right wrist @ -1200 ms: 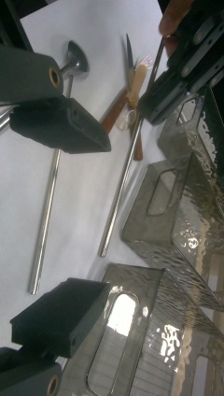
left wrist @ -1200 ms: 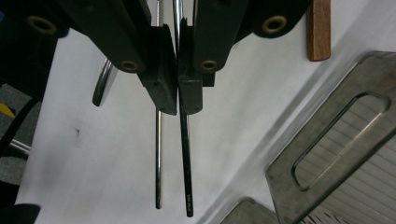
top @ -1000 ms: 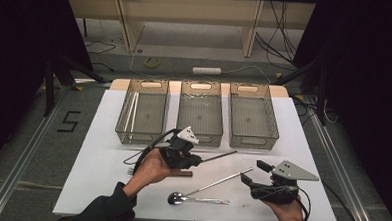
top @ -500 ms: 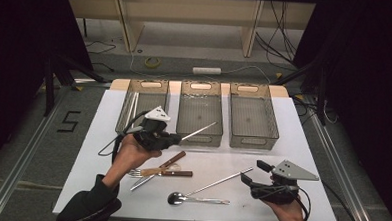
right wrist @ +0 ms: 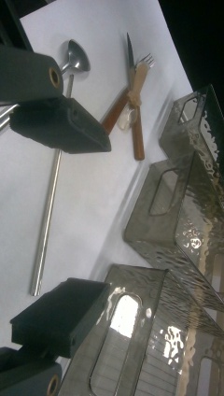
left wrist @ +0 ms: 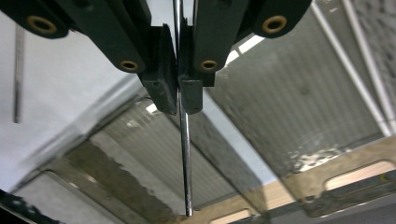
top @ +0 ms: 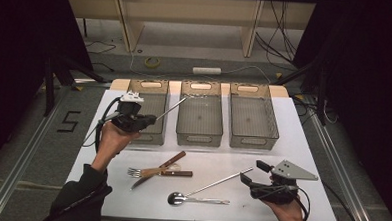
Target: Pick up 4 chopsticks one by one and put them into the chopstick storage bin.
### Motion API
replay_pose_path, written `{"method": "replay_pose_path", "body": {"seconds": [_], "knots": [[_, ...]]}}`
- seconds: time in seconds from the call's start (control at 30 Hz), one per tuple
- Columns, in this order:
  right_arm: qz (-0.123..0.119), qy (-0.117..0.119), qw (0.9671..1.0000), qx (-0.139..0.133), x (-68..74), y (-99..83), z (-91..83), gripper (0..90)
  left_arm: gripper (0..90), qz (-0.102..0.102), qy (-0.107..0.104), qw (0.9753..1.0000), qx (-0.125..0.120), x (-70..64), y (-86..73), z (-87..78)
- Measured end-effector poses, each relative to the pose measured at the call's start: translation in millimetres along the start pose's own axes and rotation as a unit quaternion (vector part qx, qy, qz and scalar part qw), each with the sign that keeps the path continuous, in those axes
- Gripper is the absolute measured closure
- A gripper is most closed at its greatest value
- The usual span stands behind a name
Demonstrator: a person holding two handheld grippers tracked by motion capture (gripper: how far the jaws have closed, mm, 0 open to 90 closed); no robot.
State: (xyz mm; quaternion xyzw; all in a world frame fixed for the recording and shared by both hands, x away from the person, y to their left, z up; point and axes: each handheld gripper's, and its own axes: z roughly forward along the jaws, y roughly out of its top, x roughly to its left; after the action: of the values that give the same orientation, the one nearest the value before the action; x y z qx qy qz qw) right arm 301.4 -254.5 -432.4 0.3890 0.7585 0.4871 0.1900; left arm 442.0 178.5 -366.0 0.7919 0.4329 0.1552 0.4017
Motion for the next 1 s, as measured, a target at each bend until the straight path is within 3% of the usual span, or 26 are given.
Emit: {"method": "replay_pose_path", "body": {"seconds": [0.17, 0.5, 1.0], "knots": [[0.000, 0.000, 1.0000, 0.000, 0.1, 0.0, 0.4, 27.6, 85.7, -0.019, 0.031, 0.9993, -0.006, 19.8, 0.6, 1.9], [0.001, 0.002, 1.0000, 0.000, 0.0, 0.1, 1.2, 27.7, 85.7, -0.056, 0.069, 0.9960, -0.010, 51.4, -0.5, 12.4], [0.001, 0.003, 1.0000, 0.000, 0.1, 0.3, 1.3, 27.6, 85.6, -0.101, 0.098, 0.9900, 0.013, 82.4, 0.2, 44.3]]}}
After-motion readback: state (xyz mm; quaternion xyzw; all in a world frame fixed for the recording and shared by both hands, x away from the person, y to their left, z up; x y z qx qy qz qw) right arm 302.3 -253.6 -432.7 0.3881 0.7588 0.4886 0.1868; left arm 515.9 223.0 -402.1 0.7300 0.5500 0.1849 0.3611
